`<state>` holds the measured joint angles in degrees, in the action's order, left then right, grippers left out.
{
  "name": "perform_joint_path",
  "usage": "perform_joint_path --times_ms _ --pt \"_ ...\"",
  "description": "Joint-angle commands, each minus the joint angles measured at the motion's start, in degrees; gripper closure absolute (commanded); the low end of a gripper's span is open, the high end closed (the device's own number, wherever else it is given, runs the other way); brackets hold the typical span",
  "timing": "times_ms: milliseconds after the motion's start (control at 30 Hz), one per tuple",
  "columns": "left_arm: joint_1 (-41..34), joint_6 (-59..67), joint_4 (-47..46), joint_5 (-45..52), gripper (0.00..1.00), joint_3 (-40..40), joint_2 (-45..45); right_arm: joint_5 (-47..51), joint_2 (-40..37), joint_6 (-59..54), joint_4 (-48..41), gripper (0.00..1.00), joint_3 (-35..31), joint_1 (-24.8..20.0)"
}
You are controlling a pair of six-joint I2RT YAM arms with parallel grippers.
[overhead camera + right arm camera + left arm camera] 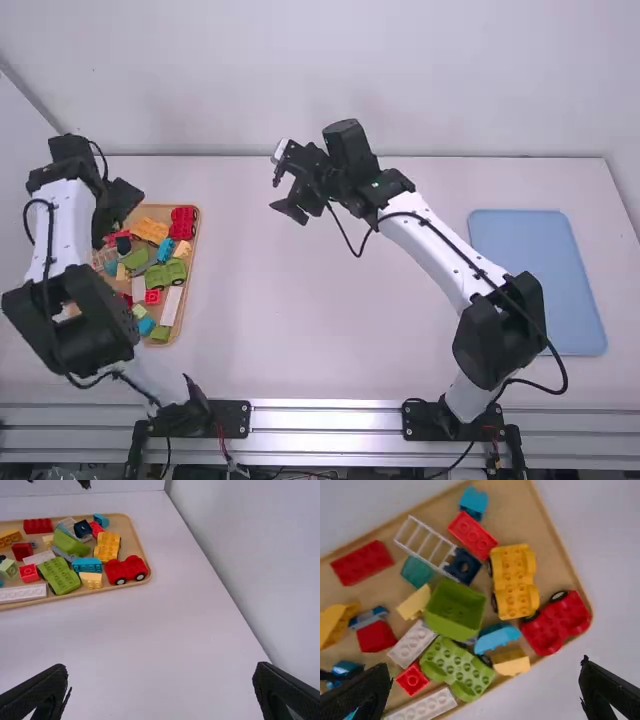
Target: Assemble lego blocks to make yellow taxi
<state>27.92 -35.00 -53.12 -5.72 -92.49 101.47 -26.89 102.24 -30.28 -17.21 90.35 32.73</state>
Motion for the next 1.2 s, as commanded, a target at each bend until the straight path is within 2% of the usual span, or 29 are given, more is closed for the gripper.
perform_joint_path --times_ms 0,200,233,367,500,800,1167 --pt "-0.66 -2.29 -2.27 0.42 0.01 -4.87 4.85 -0.17 0.07 0.61 -0.02 0.02 -0.02 -0.13" --pt "-1.84 -1.75 -5.57 1.97 0.0 -13.35 16.35 -0.13 0.07 0.5 -0.04 0.01 -0.02 0.04" --pt "-1.97 -1.81 -5.53 1.88 0.0 -13.57 16.87 -0.15 0.07 0.52 -0.04 0.01 -0.02 0.04" --pt "-3.17 -3.13 -2.32 2.36 0.12 -14.05 21.97 -0.17 0.07 0.52 0.15 0.01 -0.02 0.11" --pt "-4.37 -3.17 -0.28 2.27 0.12 -14.05 25.09 -0.2 0.07 0.5 -0.15 0.01 -0.04 0.33" --pt "-5.01 -8.81 -0.83 -2.91 0.13 -13.94 27.96 -0.02 0.07 0.48 -1.05 0.01 -0.07 0.33" --pt "-4.15 -10.6 5.14 -0.83 0.14 -8.96 28.11 -0.04 0.09 0.31 -2.12 0.02 -0.07 0.24"
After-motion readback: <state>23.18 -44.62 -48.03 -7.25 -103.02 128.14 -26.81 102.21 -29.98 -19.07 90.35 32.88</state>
